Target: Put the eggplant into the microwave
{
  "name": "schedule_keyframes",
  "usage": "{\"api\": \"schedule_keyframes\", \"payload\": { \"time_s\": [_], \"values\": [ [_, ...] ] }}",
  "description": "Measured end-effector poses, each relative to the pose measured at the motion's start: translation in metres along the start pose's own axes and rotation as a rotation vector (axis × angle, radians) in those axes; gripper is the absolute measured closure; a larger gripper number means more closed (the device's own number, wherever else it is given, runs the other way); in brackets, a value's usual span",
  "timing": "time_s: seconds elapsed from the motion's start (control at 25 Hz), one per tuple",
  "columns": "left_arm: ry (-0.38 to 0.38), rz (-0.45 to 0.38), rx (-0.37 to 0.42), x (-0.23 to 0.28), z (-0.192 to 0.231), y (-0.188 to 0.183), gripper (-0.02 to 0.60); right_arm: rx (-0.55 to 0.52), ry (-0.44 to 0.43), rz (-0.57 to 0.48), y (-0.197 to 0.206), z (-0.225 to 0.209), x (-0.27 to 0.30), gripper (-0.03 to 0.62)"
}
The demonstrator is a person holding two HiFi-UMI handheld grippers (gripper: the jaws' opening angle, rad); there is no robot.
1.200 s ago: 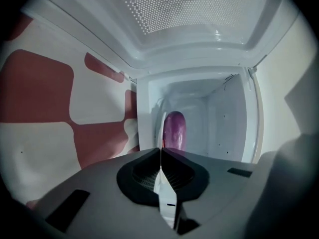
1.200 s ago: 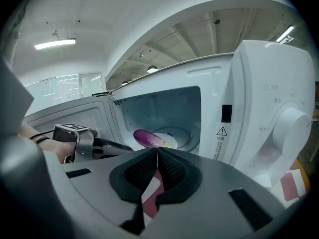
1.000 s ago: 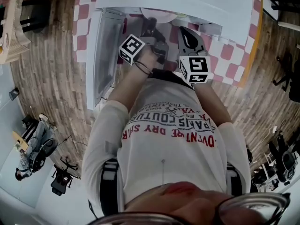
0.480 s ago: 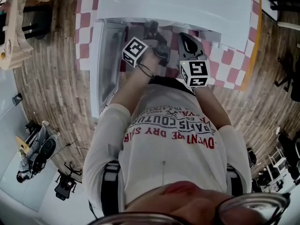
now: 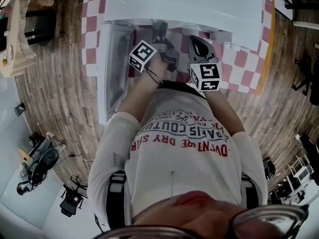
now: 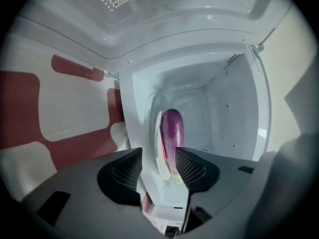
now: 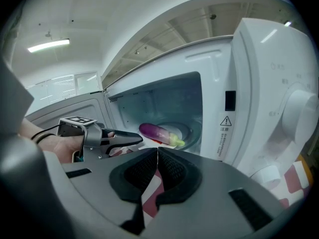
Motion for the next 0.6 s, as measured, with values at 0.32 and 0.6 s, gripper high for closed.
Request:
{"api": "schedule_keyframes", "payload": {
  "time_s": [0.32,0.6],
  "values": [
    [-0.078,-0.006,0.191,-0.033,-0.009,0.001,0.472,-0.014,-0.028,-0.029,-0.005,0.012,-0.014,0.568],
    [-0.143,-0.008,0.491,-0.066,-0.035,0.014,0.555,-0.028,0.013,-0.080,-0.008,0.018,-0.039,0.568]
  ]
}}
Point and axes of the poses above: the fingertips, and each gripper's own axes: x forward along the fingers, z to its left, y out of its underside, the point moved 6 cm from there along -x, backward along the fingers, and after that the axes turned 13 degrees about z, right-handed, at the moved point
